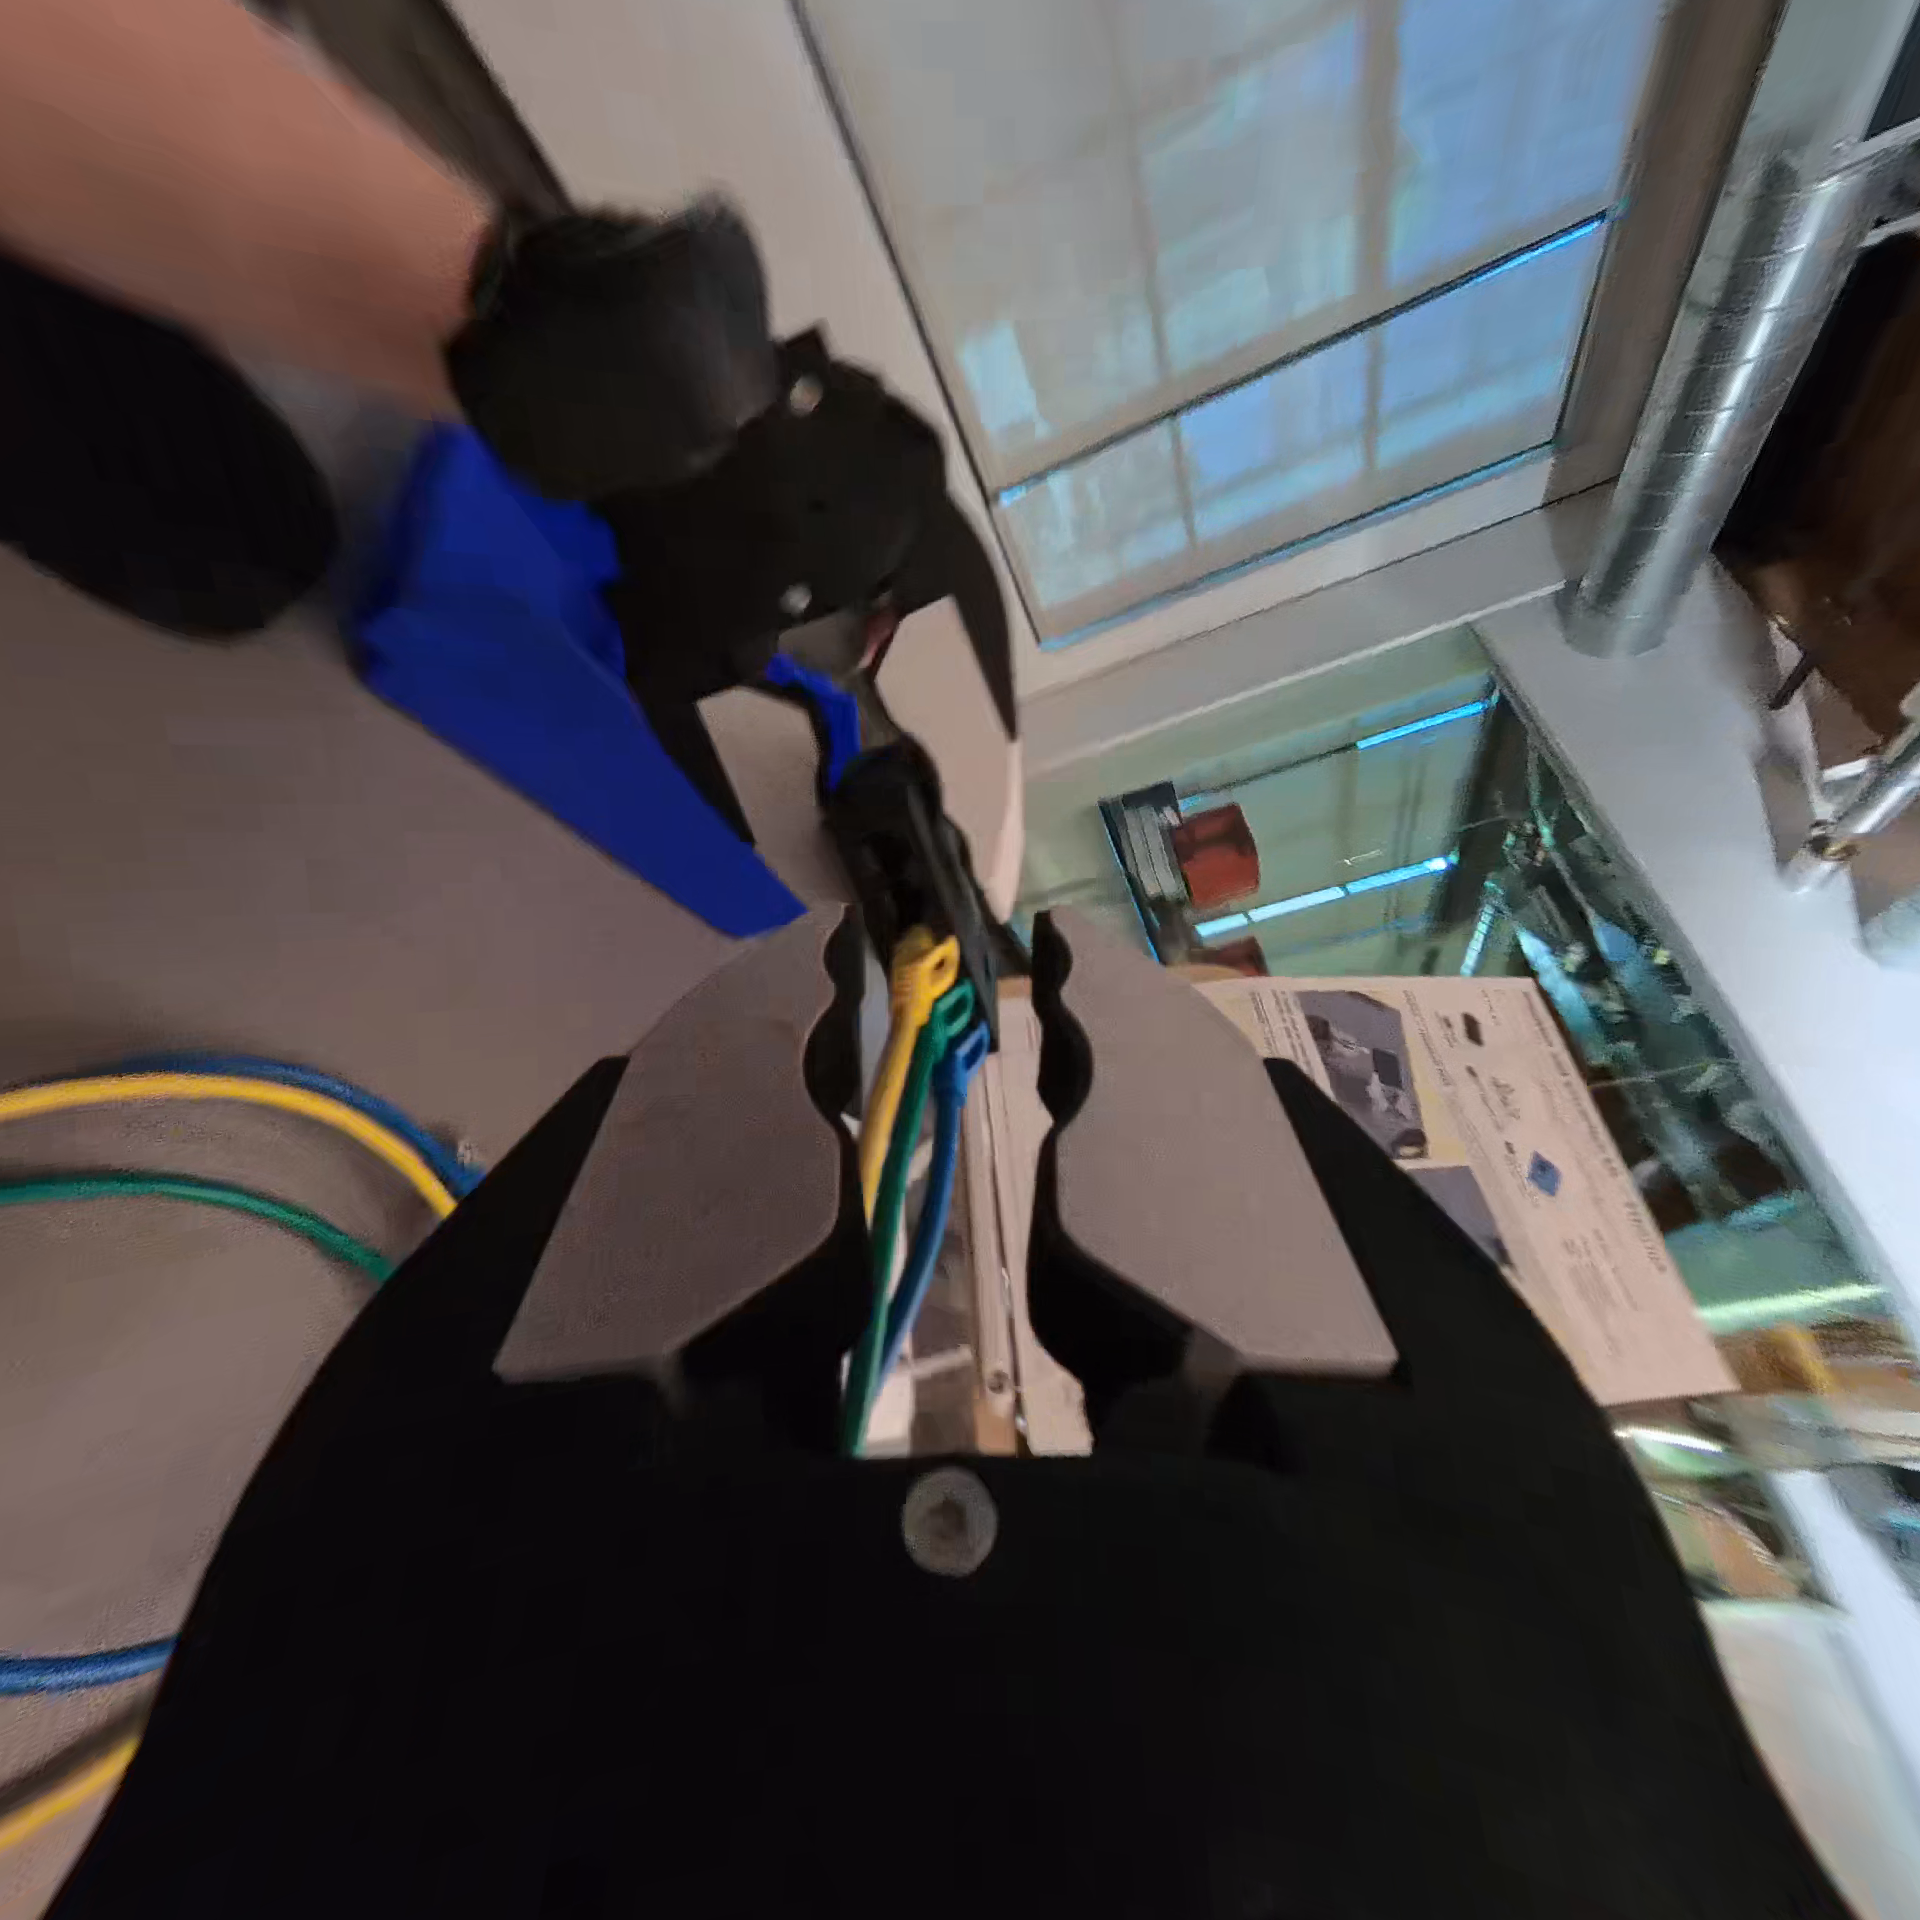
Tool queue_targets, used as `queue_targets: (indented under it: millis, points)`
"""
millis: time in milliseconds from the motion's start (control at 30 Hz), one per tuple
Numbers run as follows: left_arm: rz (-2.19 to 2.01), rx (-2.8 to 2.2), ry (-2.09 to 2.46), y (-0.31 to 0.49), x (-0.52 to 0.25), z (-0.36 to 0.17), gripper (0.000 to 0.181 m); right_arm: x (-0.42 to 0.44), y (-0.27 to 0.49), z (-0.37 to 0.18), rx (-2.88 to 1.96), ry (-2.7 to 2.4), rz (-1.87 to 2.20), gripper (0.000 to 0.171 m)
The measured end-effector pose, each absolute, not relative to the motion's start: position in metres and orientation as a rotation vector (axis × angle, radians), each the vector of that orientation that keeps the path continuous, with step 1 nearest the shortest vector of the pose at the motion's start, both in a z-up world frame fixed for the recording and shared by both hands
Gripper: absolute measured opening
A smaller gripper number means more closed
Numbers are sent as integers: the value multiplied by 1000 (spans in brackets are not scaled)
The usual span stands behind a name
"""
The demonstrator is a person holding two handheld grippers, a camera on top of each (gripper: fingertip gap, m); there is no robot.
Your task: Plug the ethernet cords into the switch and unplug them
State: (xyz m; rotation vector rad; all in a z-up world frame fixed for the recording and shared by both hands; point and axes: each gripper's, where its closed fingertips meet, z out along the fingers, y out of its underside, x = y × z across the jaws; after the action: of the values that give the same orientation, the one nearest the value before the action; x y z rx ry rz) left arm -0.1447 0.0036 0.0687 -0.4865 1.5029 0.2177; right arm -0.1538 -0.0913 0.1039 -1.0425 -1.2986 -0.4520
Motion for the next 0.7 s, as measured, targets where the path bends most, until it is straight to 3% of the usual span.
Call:
queue_targets:
  millis: [300,700]
  points:
    - [179,-479,1536,-12,-135,63,31,-140,-47,73,-1148,-1319,-715,25]
    - [158,-463,1559,-20,-131,59,30,-140,-47,69,-1120,-1336,-725,17]
